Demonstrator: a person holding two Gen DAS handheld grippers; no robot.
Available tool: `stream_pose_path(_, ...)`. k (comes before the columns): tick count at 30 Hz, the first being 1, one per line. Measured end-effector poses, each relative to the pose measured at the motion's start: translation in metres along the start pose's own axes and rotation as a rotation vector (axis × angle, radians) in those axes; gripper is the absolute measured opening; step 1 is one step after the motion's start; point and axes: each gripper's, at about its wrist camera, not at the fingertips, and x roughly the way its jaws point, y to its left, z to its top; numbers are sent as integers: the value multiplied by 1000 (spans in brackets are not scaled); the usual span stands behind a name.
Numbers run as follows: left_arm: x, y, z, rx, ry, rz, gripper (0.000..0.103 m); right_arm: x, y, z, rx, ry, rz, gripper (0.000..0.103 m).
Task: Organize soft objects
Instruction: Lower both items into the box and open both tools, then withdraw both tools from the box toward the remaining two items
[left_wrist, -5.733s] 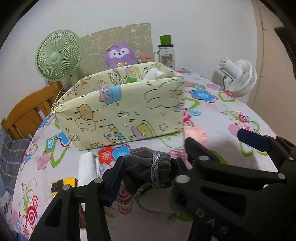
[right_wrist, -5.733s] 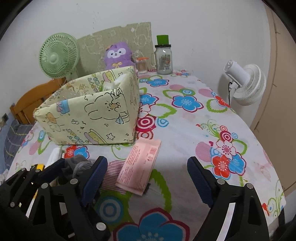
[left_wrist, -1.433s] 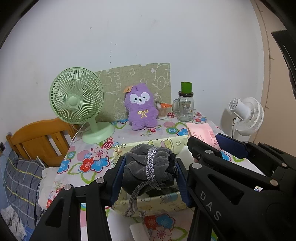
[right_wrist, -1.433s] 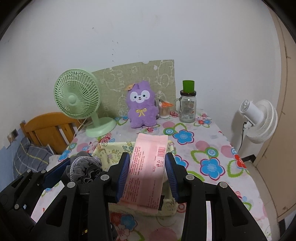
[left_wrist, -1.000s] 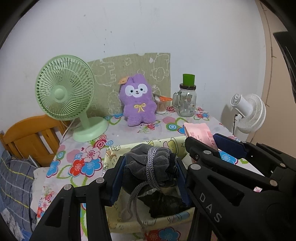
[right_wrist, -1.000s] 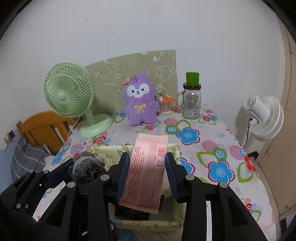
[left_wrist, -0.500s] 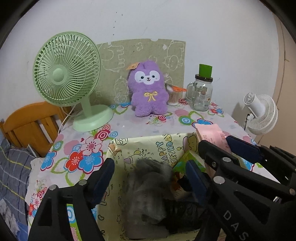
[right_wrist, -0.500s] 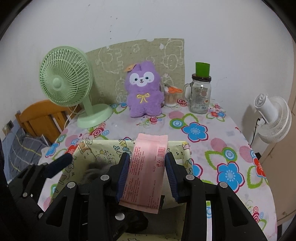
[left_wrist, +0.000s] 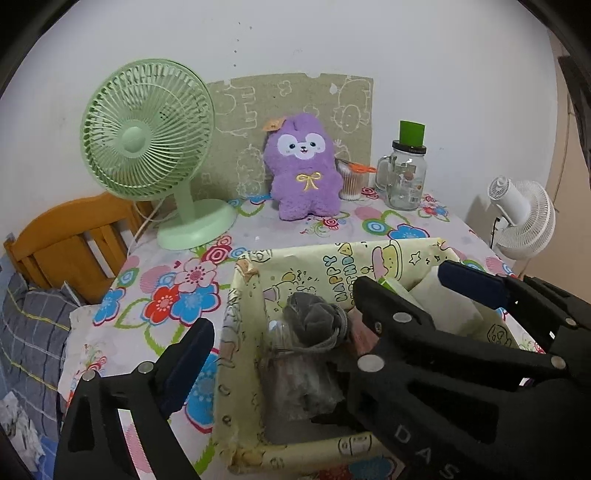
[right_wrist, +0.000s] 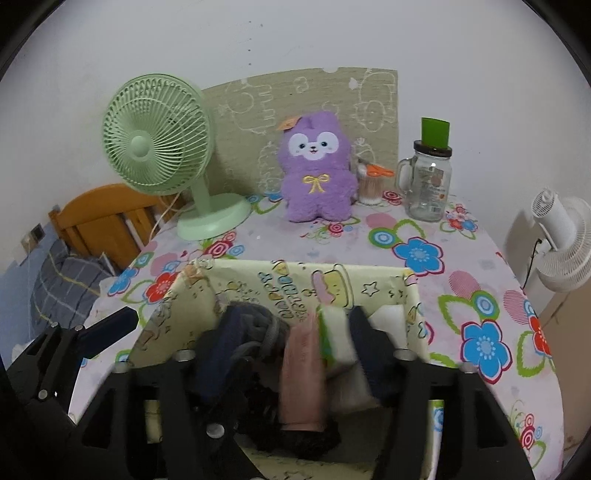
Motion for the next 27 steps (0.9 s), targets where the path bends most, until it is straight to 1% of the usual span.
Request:
stream_pose_path(4, -6, 2, -4, -9, 1, 5, 98, -8, 3, -3, -7, -10, -6, 79)
stream_pose_path(8, -15, 1, -8, -7, -3, 5, 99, -17, 4, -6, -16, -14, -21, 82)
stream_pose_path(15, -37, -5, -11, 1, -26, 2, 99, -44, 4, -10, -15, -29, -54, 87)
stream_pose_path(20, -54, -11, -14, 13, -47, 13, 100, -62, 4, -14, -14, -45, -72, 90)
stream_pose_path(27, -74, -19, -20, 17, -67, 8, 100, -86, 4, -20, -19, -72, -94, 92)
